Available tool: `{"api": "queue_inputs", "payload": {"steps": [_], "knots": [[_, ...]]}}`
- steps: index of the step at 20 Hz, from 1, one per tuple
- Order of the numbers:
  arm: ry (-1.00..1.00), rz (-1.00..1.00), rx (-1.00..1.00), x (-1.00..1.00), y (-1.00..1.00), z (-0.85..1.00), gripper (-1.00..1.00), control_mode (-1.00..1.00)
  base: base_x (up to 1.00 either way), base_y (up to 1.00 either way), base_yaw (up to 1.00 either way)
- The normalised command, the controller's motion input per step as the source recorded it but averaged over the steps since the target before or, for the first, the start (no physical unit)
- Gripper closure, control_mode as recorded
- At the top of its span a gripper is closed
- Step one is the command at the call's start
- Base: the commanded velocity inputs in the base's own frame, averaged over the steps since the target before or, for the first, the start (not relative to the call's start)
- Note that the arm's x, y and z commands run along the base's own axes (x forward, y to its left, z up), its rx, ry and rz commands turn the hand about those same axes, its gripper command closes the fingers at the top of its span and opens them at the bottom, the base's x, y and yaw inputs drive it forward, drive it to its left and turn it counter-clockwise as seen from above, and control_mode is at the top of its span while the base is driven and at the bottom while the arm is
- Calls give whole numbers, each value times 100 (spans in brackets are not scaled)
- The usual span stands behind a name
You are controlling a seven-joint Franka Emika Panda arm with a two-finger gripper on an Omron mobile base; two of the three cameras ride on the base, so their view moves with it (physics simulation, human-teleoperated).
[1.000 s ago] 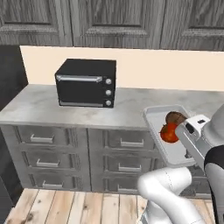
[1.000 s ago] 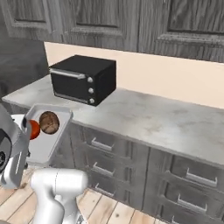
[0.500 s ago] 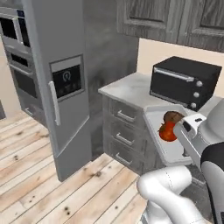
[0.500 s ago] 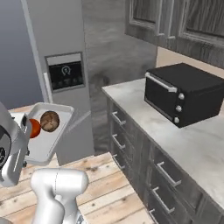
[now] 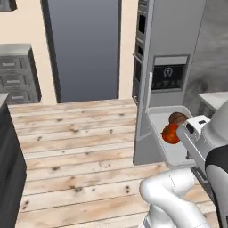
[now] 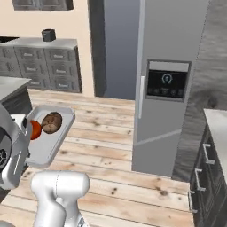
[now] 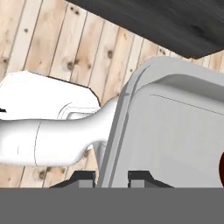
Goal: Take the tomato and potato out of the freezer and place them in the tupperware container on the counter. Then put the tupperware containing the vegetables back in the freezer.
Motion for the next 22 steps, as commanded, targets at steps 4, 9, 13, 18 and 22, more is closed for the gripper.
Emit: {"api": "queue_inputs", "payload": {"steps": [4, 9, 13, 18, 22], "knots": [[0, 0, 0, 0, 0, 0, 100, 100, 25, 43, 37], [0, 0, 0, 0, 0, 0, 100, 100, 78, 40, -5], [0, 0, 0, 0, 0, 0, 100, 100, 100, 55, -15], [0, 0, 0, 0, 0, 0, 100, 100, 100, 38, -20], [0, 0, 0, 0, 0, 0, 100, 100, 100, 34, -32]]}}
